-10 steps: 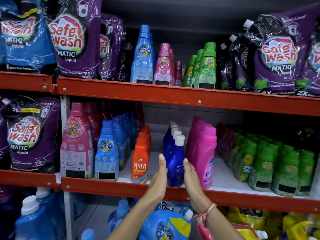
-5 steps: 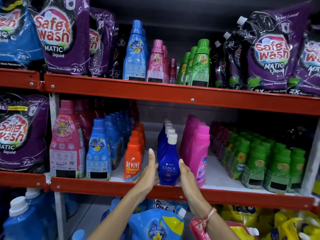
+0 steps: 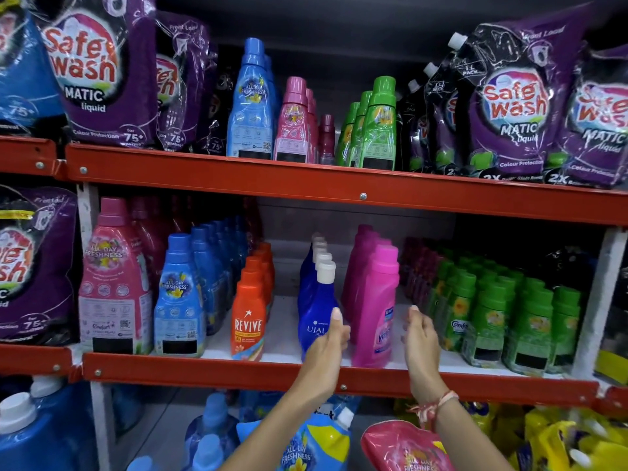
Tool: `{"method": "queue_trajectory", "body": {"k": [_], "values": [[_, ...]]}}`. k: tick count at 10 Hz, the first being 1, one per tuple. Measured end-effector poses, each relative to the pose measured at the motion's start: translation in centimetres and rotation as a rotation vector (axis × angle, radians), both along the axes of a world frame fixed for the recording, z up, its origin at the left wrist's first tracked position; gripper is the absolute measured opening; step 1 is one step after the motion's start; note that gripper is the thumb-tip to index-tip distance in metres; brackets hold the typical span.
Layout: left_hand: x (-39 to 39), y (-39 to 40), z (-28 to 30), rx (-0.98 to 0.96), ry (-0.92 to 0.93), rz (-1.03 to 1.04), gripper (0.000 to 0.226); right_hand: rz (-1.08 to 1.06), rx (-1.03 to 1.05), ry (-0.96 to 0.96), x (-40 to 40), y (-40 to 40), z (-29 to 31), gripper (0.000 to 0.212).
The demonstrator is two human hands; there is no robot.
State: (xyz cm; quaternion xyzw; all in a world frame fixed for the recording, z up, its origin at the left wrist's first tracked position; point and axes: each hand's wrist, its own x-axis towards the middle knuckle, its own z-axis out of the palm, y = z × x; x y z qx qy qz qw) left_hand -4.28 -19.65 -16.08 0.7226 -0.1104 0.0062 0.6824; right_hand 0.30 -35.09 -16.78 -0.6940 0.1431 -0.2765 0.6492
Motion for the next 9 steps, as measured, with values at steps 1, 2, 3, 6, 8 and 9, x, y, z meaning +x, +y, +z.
{"method": "queue_trajectory", "body": {"k": [1, 2, 3, 6, 8, 9], "values": [[0.5, -1.8, 0.3, 0.051, 0.130, -0.092, 0.145, 0.182, 0.052, 0.103, 1.3, -1.1, -0.1, 0.066], [0.4, -2.8, 1.2, 0.042, 0.156, -0.124, 0.147, 0.285, 0.058, 0.109, 1.0, -1.7, 0.1, 0.062], [0.6, -3.0, 1.4, 0.073, 0.144, -0.116, 0.143, 0.255, -0.006, 0.102, 0.1, -2.3, -0.1, 0.050], [0.4, -3.5, 2.8, 0.079, 0.103, -0.123, 0.088, 0.234, -0.129, -0.007, -3.0, -2.6, -0.1, 0.039], [0.8, -3.4, 0.9, 0.156, 0.006, -0.101, 0.098, 0.304, -0.247, -0.030, -3.2, -3.0, -0.3, 0.039], [1.0, -2.6, 0.2, 0.223, -0.300, 0.069, 0.067, 0.198, -0.367, -0.122, -3.5, -3.3, 1.3, 0.036]]}}
